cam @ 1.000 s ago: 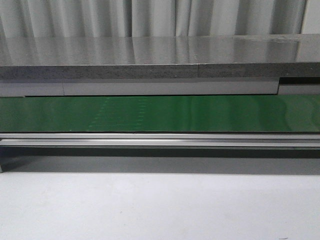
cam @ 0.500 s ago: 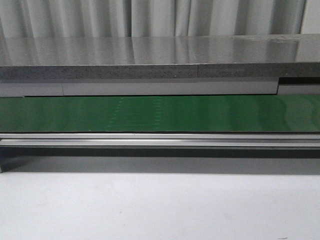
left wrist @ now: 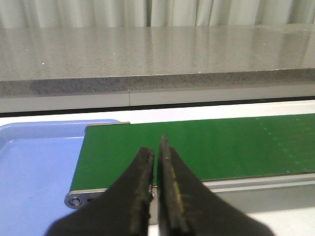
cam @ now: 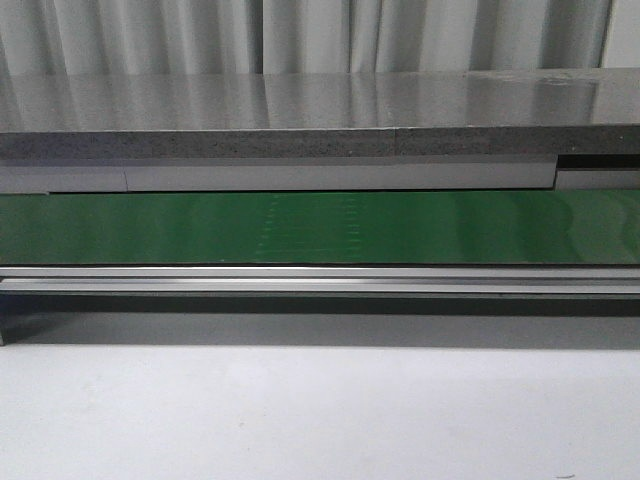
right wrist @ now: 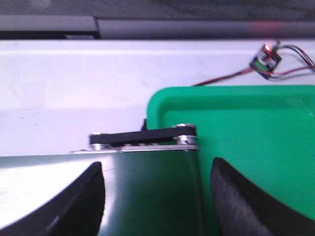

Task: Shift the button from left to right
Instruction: 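Lower the button into the green bin and open the right gripper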

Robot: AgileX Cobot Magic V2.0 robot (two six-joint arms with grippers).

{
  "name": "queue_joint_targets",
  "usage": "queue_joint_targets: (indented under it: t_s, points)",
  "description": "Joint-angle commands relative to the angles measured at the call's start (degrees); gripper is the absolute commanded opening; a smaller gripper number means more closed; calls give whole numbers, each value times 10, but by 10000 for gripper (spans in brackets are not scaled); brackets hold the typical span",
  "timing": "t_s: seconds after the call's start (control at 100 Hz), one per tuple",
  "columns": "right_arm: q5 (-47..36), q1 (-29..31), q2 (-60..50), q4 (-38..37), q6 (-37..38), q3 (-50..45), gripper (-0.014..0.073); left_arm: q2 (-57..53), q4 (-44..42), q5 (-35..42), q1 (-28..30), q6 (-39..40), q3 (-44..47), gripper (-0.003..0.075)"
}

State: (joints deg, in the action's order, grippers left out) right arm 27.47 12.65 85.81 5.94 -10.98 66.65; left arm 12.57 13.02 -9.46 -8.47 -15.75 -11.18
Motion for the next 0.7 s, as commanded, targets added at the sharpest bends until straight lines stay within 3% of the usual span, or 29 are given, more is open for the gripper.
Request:
queue_joint_targets:
  t_s: [0.0, 0.35, 0.69]
  points:
    - [-59, -31, -60, 6, 0, -10, 443, 5, 0, 42, -3, 1, -16, 5]
    - [-215, -137, -284, 6, 0, -238, 443, 5, 0, 42, -3, 1, -16, 5]
    - [-235, -161, -511, 13, 0, -404, 442, 5, 0, 42, -3, 1, -16, 5]
